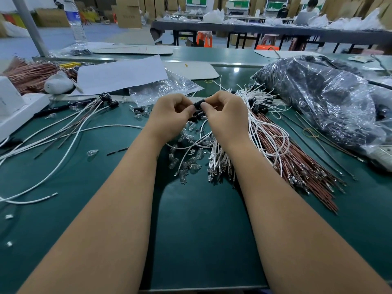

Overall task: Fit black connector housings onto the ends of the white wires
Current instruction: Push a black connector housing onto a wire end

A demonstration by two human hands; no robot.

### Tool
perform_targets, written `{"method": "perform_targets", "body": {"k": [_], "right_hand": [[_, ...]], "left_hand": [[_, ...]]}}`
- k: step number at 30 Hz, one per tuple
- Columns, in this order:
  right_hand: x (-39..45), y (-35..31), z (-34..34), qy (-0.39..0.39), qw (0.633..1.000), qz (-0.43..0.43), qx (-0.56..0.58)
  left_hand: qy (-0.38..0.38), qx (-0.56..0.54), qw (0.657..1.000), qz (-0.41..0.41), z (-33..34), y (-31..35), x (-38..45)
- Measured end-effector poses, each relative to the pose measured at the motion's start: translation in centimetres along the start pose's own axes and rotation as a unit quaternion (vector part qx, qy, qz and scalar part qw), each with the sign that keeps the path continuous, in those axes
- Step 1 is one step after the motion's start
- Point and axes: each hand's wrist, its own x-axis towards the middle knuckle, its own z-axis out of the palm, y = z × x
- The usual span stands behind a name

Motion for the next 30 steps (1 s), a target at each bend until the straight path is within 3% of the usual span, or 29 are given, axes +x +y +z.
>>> {"method": "perform_targets", "body": {"k": [5,9,13,17,30], "right_hand": [[0.0,-0.3,-0.2,0.009,0.999,0.007,-0.033],[0.1,-0.8,-0.3,-0.014,0.998,0.015,-0.067],[-0.2,-1.1,0.0,-0.134,0.975,-0.031,-0.177],[-0.7,-1.1,0.6,-0.233,0.924,-0.075,-0.294],[-0.8,-0.6,1.3,-0.219,0.923,-0.093,-0.304]], "left_hand": [[-0.049,-0.017,0.999,-0.015,-0.3,0.3,0.0],[-0.012,-0.024,1.0,-0.011,-0.1,-0.1,0.0],[0.069,0.032,0.997,-0.013,-0.2,-1.1,0.4],[0.079,0.054,0.995,-0.024,-0.3,-1.7,0.8],[0.055,0.058,0.997,-0.02,0.0,-1.8,0.5]]}}
